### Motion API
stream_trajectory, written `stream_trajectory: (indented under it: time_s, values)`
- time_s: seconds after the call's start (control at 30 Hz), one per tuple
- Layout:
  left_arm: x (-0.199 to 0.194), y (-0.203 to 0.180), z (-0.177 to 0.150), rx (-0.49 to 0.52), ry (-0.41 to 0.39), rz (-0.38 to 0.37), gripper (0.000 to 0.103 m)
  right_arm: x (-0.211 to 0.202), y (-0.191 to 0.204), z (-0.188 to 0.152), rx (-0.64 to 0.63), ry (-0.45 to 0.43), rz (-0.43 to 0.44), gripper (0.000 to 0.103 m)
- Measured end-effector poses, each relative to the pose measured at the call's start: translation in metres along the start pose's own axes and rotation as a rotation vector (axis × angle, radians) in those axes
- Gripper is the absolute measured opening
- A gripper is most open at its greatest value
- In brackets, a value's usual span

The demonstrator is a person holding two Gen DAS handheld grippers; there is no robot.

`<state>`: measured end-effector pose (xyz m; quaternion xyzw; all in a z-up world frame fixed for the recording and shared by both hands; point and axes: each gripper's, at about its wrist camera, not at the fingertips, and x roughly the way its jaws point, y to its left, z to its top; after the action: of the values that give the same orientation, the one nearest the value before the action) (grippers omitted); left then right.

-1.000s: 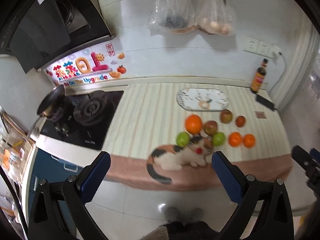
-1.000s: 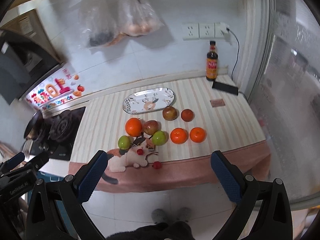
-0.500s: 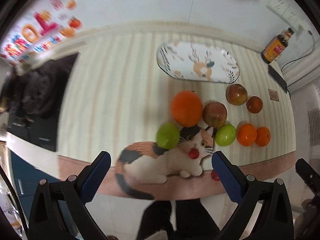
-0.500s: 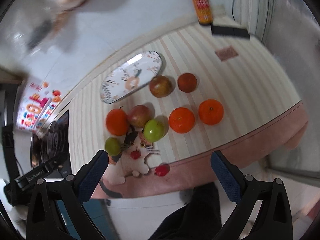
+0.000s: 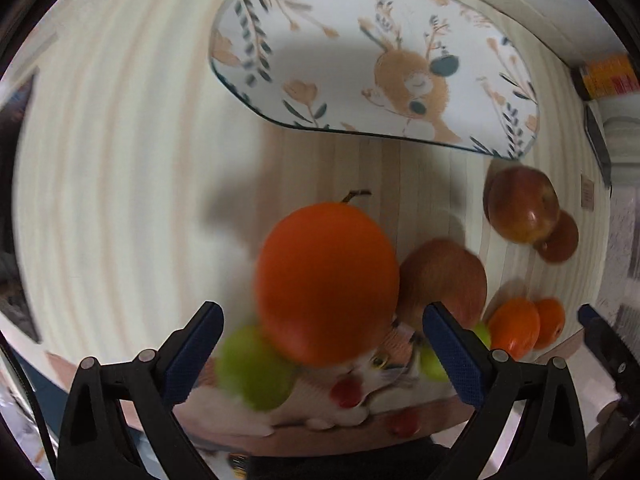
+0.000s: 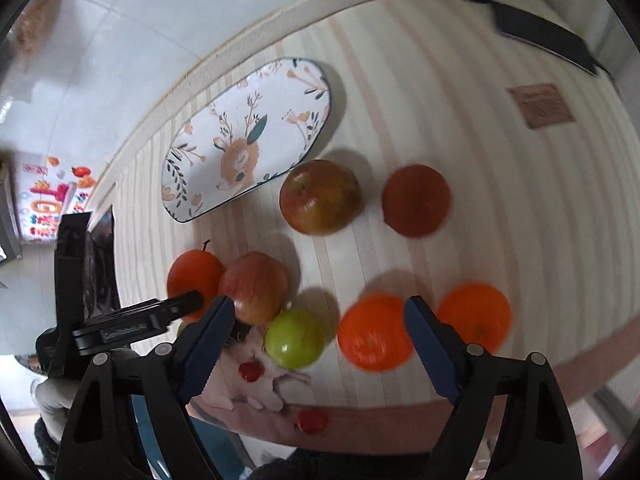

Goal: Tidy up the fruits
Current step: 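Grasp the orange with the left tool while the right tool grasps a red apple, then place the orange on the deer plate with the left tool while the right tool places the apple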

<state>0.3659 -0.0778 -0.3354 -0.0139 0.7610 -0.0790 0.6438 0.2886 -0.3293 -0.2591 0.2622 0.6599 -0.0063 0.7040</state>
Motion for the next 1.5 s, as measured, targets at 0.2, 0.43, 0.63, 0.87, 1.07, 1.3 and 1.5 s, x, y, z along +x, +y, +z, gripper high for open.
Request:
stream_trajectory:
  time_s: [0.2,0.43,0.63,0.87,1.07,1.3,1.5]
  values:
    - [-0.009,0.023,0.005,-0.116,-0.083,-0.062,0.074,0.028,0.014,0.031,-0.066,0.051,-0.007,0.084]
    - [-0.019,0.049,0.005,-0.120,-0.104,0.031,0.075,0.052,0.035,0.063,-0.153,0.076,-0.075,0.076]
    - [-0.014,0.046,0.024,-0.074,-0.059,0.067,0.076,0.077,0.041,0.075,-0.211,0.120,-0.219,0.074]
    - [-0.011,0.057,0.023,-0.096,-0.080,0.055,0.074,0.090,0.043,0.078,-0.228,0.160,-0.263,0.069]
    - [-0.015,0.048,0.004,-0.078,-0.109,0.061,0.073,0.092,0.049,0.070,-0.237,0.148,-0.261,0.067]
    - [-0.064,0.018,0.000,-0.036,-0.184,-0.008,0.073,0.058,0.058,0.053,-0.219,0.107,-0.162,0.067]
    - [-0.109,-0.008,0.044,-0.012,-0.235,-0.085,0.073,0.020,0.088,0.071,-0.249,0.025,-0.097,0.067]
